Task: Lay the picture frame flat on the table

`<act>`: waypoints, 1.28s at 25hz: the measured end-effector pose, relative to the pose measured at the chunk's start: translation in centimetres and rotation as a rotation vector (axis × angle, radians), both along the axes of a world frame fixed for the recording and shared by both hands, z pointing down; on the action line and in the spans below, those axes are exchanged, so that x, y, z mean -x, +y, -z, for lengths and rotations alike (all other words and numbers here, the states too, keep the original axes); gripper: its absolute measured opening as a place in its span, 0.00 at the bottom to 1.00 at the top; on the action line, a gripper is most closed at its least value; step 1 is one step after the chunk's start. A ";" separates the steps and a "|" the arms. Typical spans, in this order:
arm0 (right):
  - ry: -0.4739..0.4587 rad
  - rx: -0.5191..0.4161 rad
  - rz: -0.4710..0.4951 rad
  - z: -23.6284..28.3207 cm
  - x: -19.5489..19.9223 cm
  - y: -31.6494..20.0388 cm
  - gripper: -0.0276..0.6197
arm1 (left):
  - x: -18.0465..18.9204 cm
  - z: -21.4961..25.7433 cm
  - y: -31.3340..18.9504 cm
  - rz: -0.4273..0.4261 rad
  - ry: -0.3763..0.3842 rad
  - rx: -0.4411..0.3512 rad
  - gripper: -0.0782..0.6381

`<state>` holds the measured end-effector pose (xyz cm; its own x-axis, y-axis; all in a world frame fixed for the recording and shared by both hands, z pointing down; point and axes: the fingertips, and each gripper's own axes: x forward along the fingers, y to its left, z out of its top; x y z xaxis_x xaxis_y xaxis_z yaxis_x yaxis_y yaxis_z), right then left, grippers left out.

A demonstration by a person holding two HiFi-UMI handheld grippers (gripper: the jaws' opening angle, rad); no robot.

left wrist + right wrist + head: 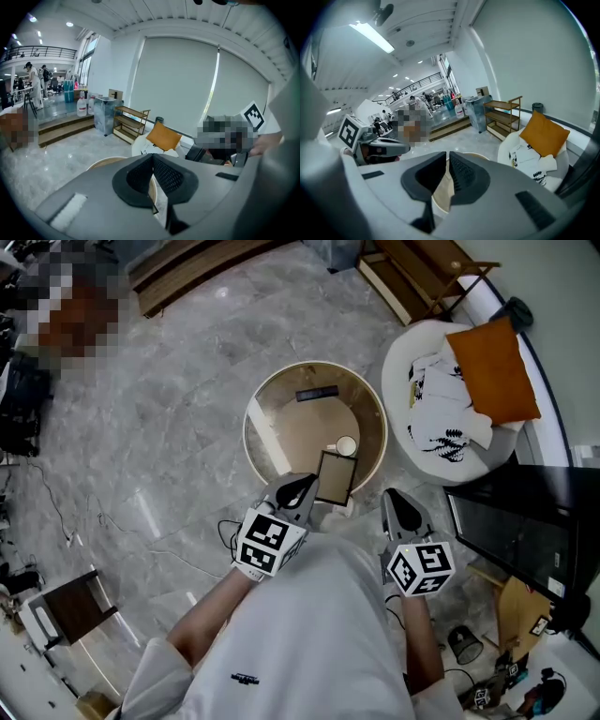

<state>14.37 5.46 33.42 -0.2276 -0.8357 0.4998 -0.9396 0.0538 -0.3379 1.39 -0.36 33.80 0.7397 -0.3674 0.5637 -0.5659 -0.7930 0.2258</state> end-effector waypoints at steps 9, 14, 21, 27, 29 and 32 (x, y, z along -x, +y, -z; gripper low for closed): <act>0.095 -0.101 0.065 4.1 1.0 0.0 0.07 | 0.3 4.0 0.1 0.033 0.085 -0.041 0.12; 0.075 -0.120 0.056 4.4 1.4 -0.3 0.07 | 0.5 5.1 0.2 0.032 0.093 -0.066 0.12; 0.008 -0.114 0.024 4.5 1.5 0.0 0.07 | 1.0 5.2 0.6 0.023 0.090 -0.064 0.12; 0.066 -0.114 0.029 4.3 1.3 0.4 0.07 | 0.6 5.3 0.9 0.011 0.093 -0.062 0.12; 0.064 -0.114 0.030 4.3 1.5 0.5 0.07 | 0.7 5.3 1.0 0.011 0.093 -0.061 0.12; 0.060 -0.116 0.030 4.4 1.6 0.6 0.07 | 0.8 5.3 1.1 0.011 0.091 -0.061 0.12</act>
